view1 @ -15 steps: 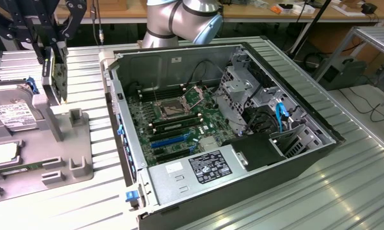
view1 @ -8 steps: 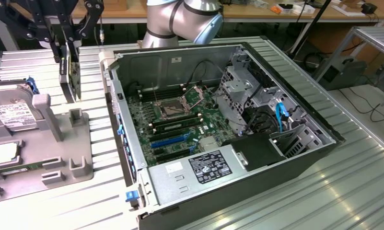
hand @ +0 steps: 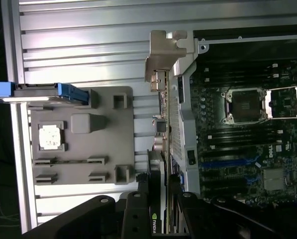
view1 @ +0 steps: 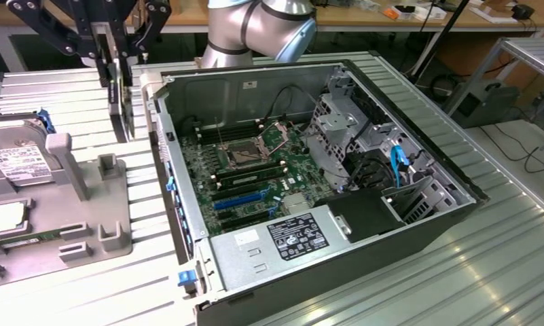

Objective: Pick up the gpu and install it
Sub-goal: 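Pick up the gpu and move the gpu toward the slot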

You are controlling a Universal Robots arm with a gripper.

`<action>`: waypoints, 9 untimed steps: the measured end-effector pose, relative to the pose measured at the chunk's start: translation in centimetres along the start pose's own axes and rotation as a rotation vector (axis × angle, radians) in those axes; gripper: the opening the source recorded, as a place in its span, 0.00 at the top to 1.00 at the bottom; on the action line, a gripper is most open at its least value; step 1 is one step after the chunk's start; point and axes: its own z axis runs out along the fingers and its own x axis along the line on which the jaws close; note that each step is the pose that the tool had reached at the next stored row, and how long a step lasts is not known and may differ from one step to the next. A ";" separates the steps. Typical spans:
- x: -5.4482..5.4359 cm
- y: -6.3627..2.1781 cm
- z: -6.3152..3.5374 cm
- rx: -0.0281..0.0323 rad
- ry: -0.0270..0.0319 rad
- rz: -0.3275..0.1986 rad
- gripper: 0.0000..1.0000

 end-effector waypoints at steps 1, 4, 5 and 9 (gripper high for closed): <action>-0.3 0.02 0.01 -0.0001 -0.0001 0.000 0.73; -0.8 0.05 0.02 -0.0001 -0.0001 0.000 0.73; -0.9 0.07 0.02 0.0000 0.0000 0.000 0.73; -1.6 0.11 0.05 -0.0001 -0.0001 0.000 0.73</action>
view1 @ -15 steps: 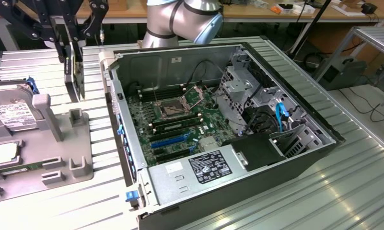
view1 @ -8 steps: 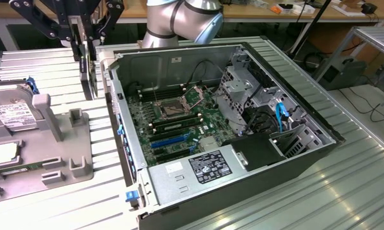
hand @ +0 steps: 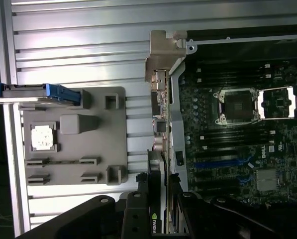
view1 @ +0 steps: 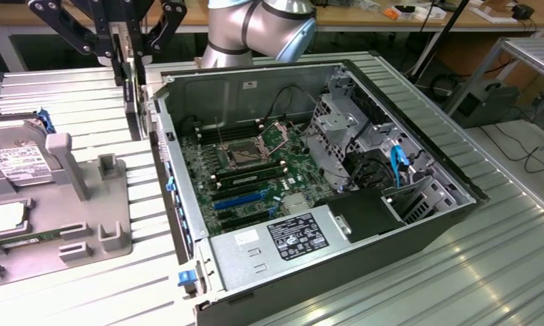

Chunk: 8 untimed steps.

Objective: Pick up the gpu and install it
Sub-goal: 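Pick up the gpu and move the gpu toward the slot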

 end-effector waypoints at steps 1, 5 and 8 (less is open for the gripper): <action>-0.3 0.02 0.00 0.0001 0.0001 0.000 0.73; -1.1 0.07 0.03 0.0000 0.0000 0.000 0.73; -1.7 0.11 0.04 0.0001 0.0001 0.000 0.73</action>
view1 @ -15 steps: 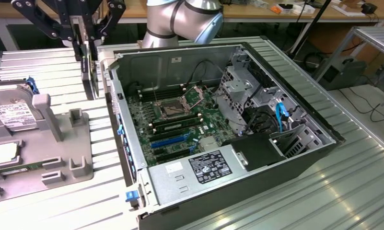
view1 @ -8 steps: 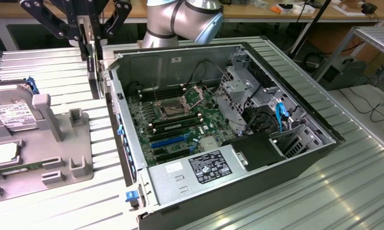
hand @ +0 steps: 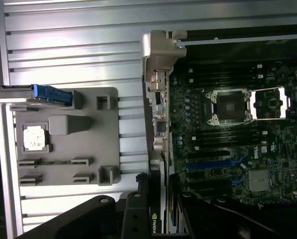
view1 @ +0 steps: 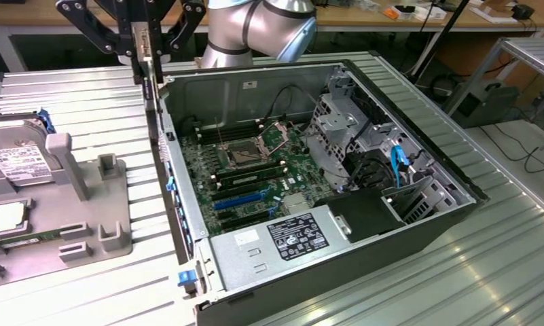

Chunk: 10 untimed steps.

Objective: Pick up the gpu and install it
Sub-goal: 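Pick up the gpu and move the gpu toward the slot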

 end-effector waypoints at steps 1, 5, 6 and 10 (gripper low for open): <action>-0.3 0.02 0.01 0.0000 0.0000 0.000 0.73; -1.0 0.07 0.03 0.0000 0.0000 0.000 0.73; -1.3 0.09 0.04 0.0000 0.0000 0.000 0.73; -2.3 0.15 0.06 -0.0001 0.0000 0.000 0.73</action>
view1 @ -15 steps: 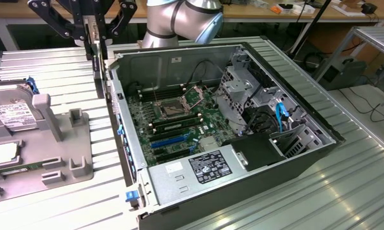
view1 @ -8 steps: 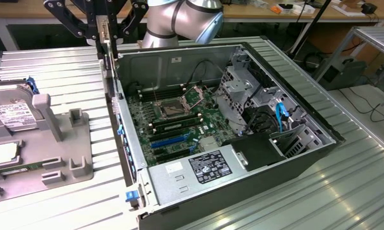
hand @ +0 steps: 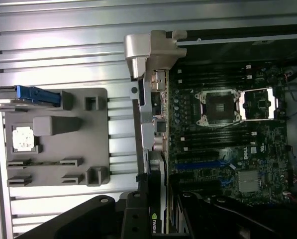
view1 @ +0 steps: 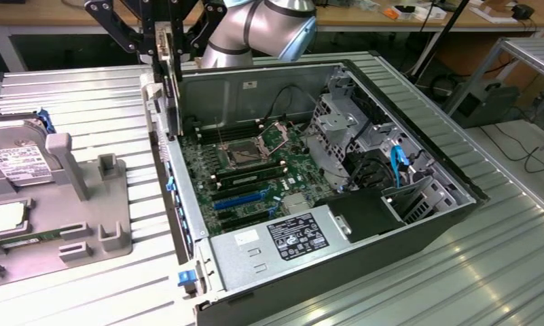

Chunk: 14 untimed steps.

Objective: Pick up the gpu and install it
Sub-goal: 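Pick up the gpu and move the gpu toward the slot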

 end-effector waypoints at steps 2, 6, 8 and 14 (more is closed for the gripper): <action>-0.2 0.02 0.01 0.0000 0.0000 0.000 0.73; -1.4 0.08 0.03 0.0001 0.0000 0.000 0.73; -1.6 0.09 0.04 0.0000 0.0000 0.000 0.73; -2.5 0.15 0.06 0.0001 0.0000 0.000 0.73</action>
